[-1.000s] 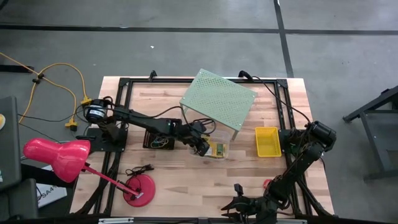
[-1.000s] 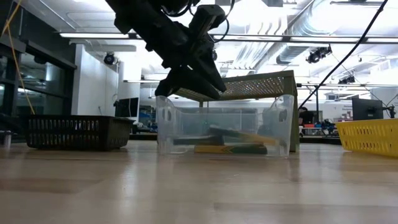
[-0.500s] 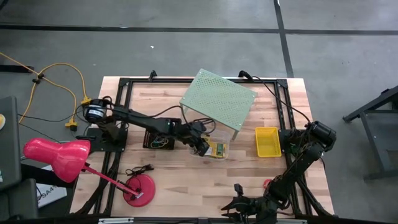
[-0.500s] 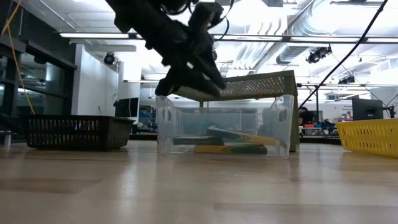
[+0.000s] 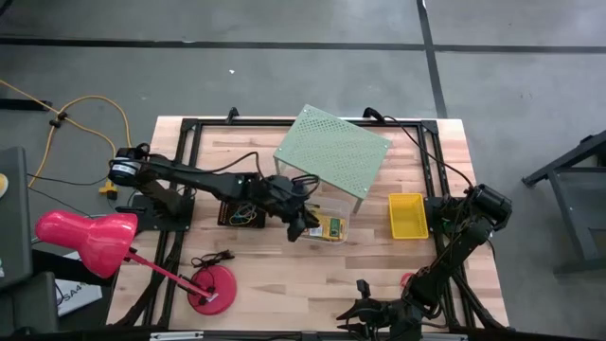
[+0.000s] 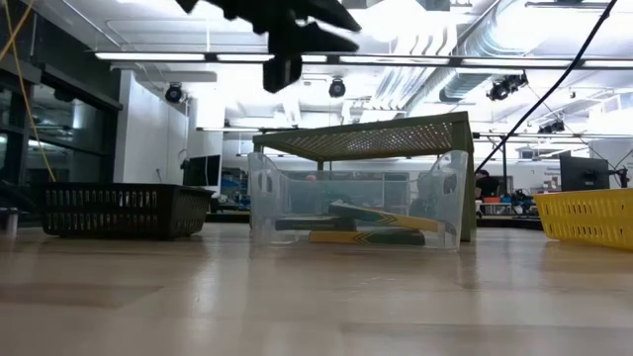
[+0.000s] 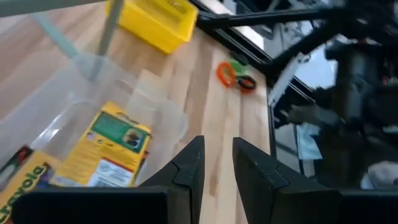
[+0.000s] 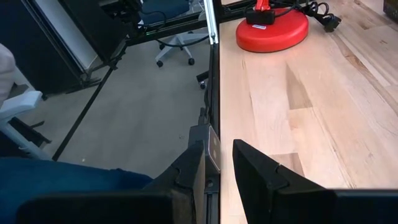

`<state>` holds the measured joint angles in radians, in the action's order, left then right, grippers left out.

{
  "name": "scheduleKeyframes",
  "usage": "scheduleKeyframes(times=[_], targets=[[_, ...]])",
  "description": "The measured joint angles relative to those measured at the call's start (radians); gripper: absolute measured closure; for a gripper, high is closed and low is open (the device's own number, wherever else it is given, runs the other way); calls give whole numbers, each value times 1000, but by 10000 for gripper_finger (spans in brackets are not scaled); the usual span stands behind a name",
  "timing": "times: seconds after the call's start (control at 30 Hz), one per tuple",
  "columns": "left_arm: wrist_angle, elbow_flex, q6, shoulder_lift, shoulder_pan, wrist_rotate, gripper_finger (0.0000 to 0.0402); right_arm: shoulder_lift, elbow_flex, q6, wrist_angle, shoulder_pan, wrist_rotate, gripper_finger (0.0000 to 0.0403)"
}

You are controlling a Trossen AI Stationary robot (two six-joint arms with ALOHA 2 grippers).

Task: Pick & Place Office Desk Supplies
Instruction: Put the top red spring keychain into the yellow bin

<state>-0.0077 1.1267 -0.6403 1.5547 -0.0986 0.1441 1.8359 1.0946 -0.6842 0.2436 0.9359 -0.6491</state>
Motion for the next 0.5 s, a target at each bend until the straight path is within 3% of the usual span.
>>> scheduleKeyframes(times=[0.5], targets=[[-181, -1, 218, -28, -130, -116, 324, 0, 0, 2, -7, -41, -18, 330]])
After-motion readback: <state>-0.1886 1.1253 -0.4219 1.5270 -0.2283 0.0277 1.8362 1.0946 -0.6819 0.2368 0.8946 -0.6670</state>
